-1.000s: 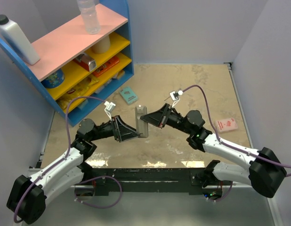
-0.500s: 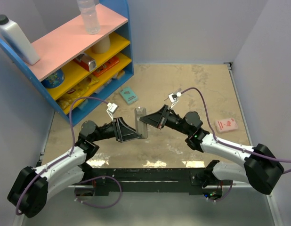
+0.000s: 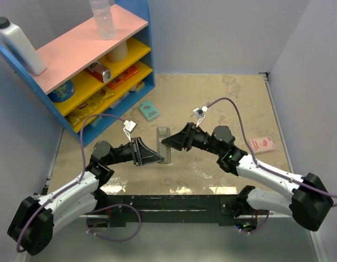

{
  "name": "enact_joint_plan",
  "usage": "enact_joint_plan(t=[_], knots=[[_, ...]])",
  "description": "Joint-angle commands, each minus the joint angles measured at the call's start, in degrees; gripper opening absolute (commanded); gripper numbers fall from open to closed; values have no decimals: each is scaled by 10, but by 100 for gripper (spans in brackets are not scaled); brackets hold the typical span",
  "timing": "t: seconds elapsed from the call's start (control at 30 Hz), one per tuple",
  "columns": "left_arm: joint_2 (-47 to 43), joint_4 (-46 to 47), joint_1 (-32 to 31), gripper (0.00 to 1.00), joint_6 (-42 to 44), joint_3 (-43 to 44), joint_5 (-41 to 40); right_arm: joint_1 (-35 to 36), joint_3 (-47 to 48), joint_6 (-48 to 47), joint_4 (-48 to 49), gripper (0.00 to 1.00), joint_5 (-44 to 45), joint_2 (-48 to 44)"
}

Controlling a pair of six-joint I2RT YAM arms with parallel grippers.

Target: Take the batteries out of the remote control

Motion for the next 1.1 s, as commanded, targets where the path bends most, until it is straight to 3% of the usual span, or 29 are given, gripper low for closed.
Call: enact_joint_plan(t=[0.0,0.43,0.9,1.07], knots=[[-25,6,-1,0,-4,4,-3,-5,72,-121,-145,66,-33,-13],[-44,-12,-1,0,-9,0,2,-40,104,-154,-157,69,-112,16],[-25,-24,0,0,-9,-10,-10,-40,111,-142,-134,47,-87,51],[-18,-18,0,0,-12,-15,-7,-40,101,-128,-115,45,-88,61]])
